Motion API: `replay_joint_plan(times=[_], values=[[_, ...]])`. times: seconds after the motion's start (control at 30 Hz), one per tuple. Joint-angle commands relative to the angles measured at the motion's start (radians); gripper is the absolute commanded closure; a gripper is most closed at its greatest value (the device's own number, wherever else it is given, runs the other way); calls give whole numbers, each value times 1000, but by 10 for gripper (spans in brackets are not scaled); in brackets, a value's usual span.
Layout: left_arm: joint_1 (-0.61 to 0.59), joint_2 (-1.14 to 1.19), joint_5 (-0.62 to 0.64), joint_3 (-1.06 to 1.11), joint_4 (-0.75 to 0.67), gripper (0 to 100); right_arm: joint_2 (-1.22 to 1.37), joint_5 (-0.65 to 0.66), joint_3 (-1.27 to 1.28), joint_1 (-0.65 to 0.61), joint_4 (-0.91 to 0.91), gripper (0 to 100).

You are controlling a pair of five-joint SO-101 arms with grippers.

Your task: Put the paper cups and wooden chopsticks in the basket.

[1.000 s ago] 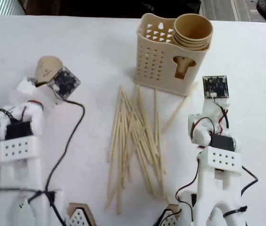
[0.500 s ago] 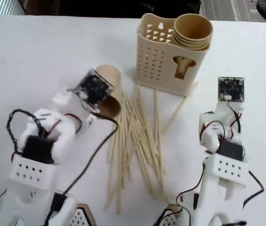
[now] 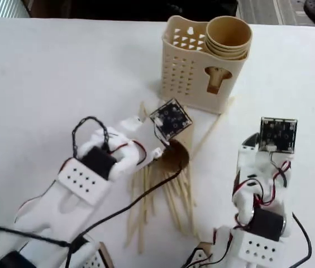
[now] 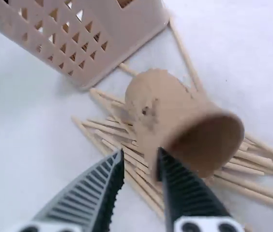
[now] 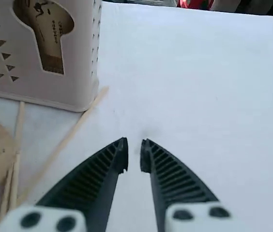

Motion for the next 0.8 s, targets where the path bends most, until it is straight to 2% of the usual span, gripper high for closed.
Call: replay_joint_plan(times=[0.0,0.17,0.33,0.5,0.67,0.77], values=[[16,21,80,-18,-21,697,-13,58,-8,-113,44,890],[8,-45,51,-120,98,699,22,126,-12,-211,93,883],[-119,-202,54,-216,226,699,91,230,-104,-283,199,876],[-297,-323,55,-201,336,707,274,311,-232,-397,357,730],[-484,-429,54,-63,311,728,412,307,-333,-590,450,702],[-570,-486,54,44,267,729,440,308,-331,-642,443,702]])
